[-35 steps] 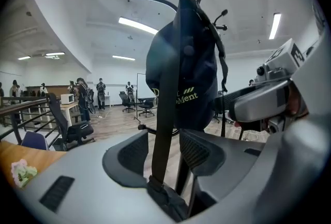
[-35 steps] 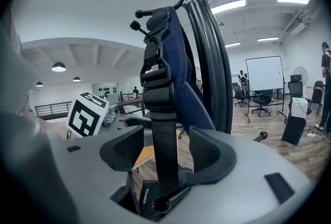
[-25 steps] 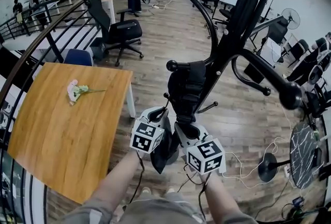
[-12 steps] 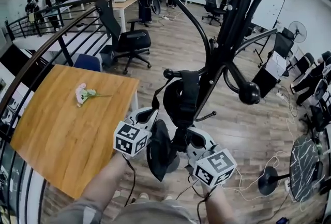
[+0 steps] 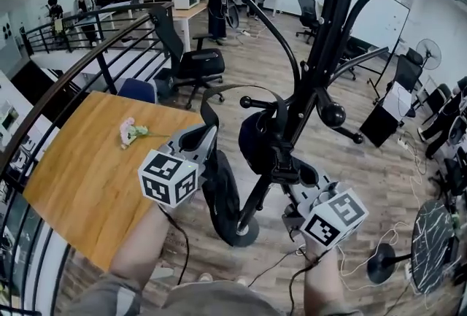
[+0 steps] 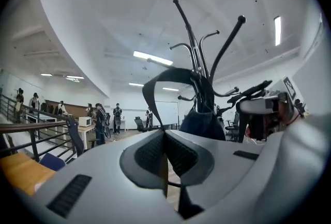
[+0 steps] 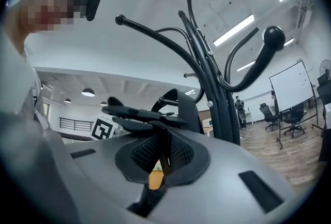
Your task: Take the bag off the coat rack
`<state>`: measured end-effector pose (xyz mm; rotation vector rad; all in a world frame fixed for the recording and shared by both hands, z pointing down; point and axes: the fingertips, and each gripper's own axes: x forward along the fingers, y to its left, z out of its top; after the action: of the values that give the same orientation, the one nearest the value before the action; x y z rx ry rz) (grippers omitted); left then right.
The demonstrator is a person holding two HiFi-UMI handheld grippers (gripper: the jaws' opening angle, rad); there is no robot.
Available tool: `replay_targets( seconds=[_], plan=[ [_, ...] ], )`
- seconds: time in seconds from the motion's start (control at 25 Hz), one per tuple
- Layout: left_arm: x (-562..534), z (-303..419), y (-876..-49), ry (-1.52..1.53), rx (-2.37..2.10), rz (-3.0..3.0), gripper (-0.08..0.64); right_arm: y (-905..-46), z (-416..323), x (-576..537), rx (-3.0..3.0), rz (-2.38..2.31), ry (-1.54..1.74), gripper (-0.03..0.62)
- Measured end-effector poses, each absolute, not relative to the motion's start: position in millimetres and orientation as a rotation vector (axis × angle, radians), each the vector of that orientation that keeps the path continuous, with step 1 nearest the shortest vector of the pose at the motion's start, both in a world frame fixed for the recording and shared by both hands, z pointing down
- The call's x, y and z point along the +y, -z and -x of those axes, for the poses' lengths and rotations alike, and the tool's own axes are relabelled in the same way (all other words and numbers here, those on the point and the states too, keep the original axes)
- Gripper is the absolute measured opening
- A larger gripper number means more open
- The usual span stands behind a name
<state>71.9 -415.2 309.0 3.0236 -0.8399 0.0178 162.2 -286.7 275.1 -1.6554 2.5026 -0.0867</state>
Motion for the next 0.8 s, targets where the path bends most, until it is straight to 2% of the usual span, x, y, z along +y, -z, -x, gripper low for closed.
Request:
replay_targets(
  seconds=[0.52,0.8],
  plan=[
    [-402.1,21.0,-219.2,0.278,-1.071,-2.968,0.015,-211.7,-136.3,-280.4,2.494,1.428,-0.015,0.031],
    [-372.8,69.4,-221.3,0.126,-1.202,-2.988,0.015,-215.0,-96.1,-275.2,2.570,1.309,-0.023,0.031]
  ],
)
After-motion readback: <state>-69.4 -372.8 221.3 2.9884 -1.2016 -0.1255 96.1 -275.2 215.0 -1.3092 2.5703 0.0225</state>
